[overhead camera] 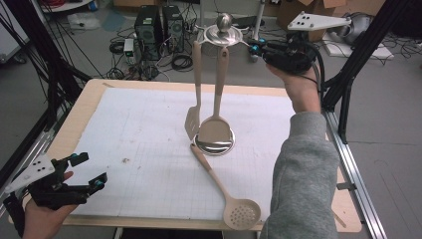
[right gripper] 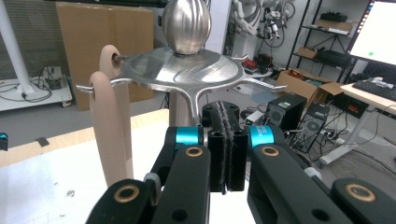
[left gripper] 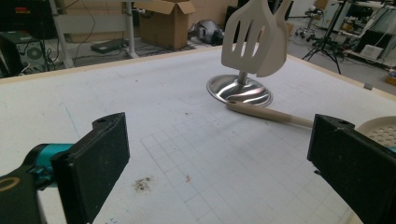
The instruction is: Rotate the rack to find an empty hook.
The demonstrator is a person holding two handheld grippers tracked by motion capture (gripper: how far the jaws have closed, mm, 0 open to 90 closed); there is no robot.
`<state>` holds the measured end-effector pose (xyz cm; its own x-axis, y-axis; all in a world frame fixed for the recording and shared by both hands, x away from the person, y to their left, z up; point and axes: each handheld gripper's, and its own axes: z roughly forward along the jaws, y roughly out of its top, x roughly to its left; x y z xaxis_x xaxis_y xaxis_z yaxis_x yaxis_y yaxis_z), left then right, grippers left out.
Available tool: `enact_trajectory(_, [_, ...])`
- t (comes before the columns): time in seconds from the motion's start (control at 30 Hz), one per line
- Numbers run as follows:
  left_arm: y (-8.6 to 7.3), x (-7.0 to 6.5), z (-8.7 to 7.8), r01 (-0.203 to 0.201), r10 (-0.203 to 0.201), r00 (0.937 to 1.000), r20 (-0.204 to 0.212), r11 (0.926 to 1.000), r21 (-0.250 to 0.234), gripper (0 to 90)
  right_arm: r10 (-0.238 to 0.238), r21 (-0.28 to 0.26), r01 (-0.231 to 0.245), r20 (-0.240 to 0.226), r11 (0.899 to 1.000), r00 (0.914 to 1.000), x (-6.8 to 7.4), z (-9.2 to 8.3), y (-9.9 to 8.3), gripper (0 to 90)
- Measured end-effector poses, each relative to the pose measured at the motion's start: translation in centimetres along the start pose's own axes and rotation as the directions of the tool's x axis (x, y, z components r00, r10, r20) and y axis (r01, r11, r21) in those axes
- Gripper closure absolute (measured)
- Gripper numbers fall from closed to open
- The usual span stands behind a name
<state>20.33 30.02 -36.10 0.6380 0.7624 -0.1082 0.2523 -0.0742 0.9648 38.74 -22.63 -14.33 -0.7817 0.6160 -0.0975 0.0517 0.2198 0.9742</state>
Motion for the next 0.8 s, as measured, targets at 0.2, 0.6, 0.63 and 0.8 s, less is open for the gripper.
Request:
enact_trajectory(0.2, [-0.17, 0.18, -0.05, 0.005, -0.005, 1.0, -0.006, 1.0, 0.007, 6.2, -0.006, -0.008, 0.006, 0.007, 1.0, 1.0, 0.14, -0.39, 0.13, 90.0])
enact_trajectory(0.6, [-0.27, 0.09, 0.08, 0.005, -0.005, 1.0, -0.005, 0.9999, 0.011, 6.2, -0.021, -0.008, 0.021, -0.004, 1.0, 0.9998, 0.52, -0.49, 0.26, 90.0])
enact_trajectory(0.63, [-0.29, 0.08, 0.08, 0.003, -0.003, 1.0, -0.005, 0.9999, 0.013, 6.2, -0.025, -0.01, 0.025, -0.007, 1.0, 0.9997, 0.56, -0.49, 0.27, 90.0])
enact_trajectory(0.8, [-0.31, 0.16, -0.04, 0.005, -0.005, 0.9999, -0.01, 0.9999, 0.012, 6.2, -0.038, -0.001, 0.038, -0.003, 0.999, 0.9993, 0.79, -0.55, 0.35, 90.0])
